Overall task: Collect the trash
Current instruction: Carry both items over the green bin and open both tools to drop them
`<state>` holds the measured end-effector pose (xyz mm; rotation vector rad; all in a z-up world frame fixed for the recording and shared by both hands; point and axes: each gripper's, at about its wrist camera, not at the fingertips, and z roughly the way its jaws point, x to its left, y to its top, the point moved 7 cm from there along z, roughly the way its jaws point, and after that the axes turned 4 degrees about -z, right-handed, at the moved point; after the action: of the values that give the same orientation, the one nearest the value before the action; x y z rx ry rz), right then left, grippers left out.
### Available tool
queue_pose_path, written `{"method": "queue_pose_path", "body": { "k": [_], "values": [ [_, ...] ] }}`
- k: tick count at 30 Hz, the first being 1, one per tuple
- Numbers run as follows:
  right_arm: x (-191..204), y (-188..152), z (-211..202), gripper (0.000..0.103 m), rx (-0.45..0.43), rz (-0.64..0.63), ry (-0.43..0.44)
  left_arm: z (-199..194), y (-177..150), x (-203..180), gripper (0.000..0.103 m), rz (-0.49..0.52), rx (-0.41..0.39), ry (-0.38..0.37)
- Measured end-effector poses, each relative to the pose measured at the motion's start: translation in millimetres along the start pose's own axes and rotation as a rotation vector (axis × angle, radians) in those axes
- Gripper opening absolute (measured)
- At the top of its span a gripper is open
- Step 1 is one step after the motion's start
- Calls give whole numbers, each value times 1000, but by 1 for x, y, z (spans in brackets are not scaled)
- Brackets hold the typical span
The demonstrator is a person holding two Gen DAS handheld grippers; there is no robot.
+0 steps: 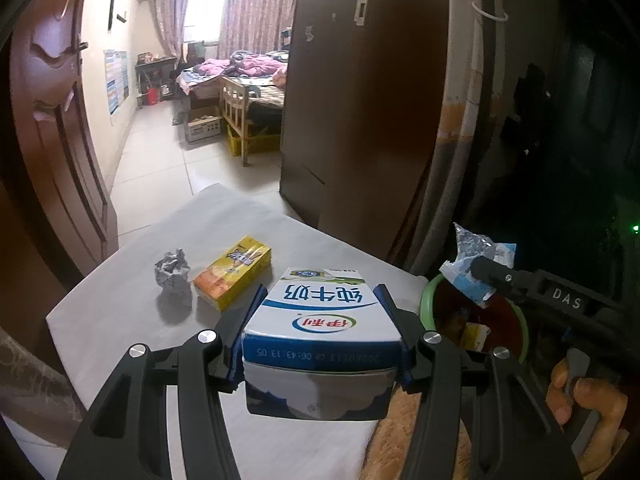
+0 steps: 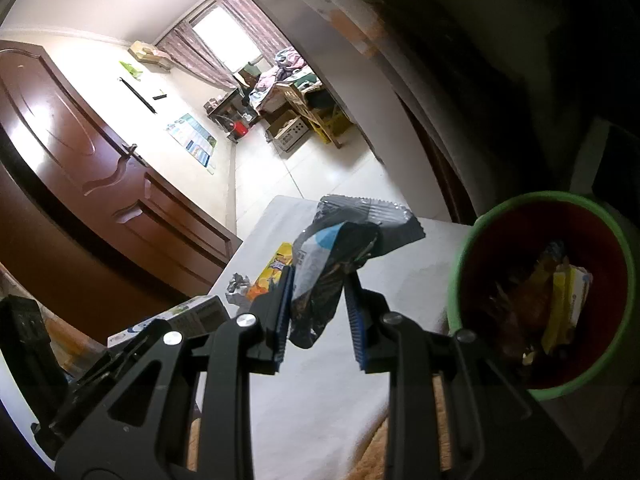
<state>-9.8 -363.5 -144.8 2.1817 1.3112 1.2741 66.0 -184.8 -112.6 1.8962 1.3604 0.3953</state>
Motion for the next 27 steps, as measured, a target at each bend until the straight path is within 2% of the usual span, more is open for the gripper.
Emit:
{"method": "queue_pose_path", "body": {
  "k": [11, 19, 27],
  "values": [
    [-20, 1, -2, 27, 2, 37, -11, 19, 4, -35, 51, 50, 26, -51],
    [-40, 2, -6, 27, -8, 76, -38, 31, -3, -40, 51, 57, 59, -49],
    [-72, -4, -6, 27, 30, 104, -97, 35, -7, -49, 51, 57, 80, -68]
  ]
}}
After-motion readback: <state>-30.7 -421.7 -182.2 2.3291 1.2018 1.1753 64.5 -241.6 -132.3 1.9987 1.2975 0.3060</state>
